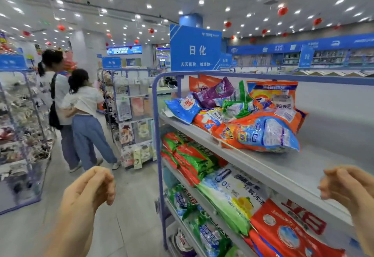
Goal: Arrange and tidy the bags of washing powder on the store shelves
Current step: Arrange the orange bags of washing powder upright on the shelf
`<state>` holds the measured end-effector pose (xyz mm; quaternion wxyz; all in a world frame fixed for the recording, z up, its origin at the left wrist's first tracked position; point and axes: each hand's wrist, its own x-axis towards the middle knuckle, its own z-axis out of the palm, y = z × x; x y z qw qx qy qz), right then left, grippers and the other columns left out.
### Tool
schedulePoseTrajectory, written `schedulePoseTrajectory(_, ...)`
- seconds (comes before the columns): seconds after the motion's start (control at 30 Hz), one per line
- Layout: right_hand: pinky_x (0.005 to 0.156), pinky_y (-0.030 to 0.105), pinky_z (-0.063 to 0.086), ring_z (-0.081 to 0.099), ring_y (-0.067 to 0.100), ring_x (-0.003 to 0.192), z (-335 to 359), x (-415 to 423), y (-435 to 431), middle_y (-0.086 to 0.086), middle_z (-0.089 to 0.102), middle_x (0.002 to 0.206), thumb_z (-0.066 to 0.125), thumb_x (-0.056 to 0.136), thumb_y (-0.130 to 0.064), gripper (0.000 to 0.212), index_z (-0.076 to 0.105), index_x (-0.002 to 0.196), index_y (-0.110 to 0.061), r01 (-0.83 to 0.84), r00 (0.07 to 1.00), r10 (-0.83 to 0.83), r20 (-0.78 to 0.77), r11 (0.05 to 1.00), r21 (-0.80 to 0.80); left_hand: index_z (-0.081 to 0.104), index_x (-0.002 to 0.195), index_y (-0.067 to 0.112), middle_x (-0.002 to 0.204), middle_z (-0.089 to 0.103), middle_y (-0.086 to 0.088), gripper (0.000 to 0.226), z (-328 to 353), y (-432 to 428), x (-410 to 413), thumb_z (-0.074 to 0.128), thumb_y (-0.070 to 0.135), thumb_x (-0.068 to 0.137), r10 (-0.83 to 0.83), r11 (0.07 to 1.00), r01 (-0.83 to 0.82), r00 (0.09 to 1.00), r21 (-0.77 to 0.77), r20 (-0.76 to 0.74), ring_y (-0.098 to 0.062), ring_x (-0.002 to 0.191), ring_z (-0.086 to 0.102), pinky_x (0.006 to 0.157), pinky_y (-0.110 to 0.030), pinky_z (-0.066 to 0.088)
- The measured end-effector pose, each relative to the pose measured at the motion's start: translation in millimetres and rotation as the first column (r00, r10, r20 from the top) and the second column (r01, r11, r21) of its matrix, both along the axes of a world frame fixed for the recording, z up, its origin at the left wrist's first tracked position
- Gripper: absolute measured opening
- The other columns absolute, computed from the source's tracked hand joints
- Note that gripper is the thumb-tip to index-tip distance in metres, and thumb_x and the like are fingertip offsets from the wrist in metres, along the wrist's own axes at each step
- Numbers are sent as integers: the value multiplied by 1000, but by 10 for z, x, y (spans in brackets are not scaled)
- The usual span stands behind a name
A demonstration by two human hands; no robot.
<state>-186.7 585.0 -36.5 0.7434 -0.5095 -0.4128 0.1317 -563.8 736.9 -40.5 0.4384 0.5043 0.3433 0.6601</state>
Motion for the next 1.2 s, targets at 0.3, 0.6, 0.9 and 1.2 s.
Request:
schedulePoseTrajectory(0.3, 59, 10, 50, 63, 6, 61, 262, 199, 1134, -5, 70, 71, 52, 90, -12, 21, 66, 79, -23, 204, 935, -172, 309, 976, -75, 65, 56, 22, 46, 49, 2, 54, 105, 1525, 717, 35, 11, 100, -191, 979, 193, 981, 63, -30, -10, 41, 45, 40, -14, 35)
schedulePoseTrajectory(0.6, 59, 13, 43, 59, 0, 79, 316, 288, 1676, -20, 66, 79, 73, 78, -18, 24, 62, 85, -39, 647, 512, -222, 830, 735, -202, 65, 59, 20, 48, 51, 3, 49, -4, 2729, 1560, 38, 11, 99, -453, 888, 453, 891, 79, -11, -7, 44, 46, 43, -11, 39)
schedulePoseTrajectory(0.9, 104, 42, 37, 48, 22, 128, 220, 143, 2420, 5, 48, 141, 85, 54, -47, 91, 48, 136, -30, 893, 97, 302, 948, 393, -217, 65, 63, 17, 51, 50, 1, 35, 132, 3768, 2342, 48, 21, 93, -750, 646, 754, 656, 120, -87, -10, 48, 46, 45, -14, 41)
schedulePoseTrajectory(1.2, 113, 39, 21, 30, 23, 140, 300, 236, 2714, 2, 26, 155, 75, 68, -54, 99, 21, 148, -34, 882, 45, 531, 846, 377, -283, 61, 63, 19, 54, 50, 2, 39, 135, 4148, 2649, 43, 12, 96, -864, 461, 879, 477, 124, -161, -8, 50, 45, 46, -13, 40)
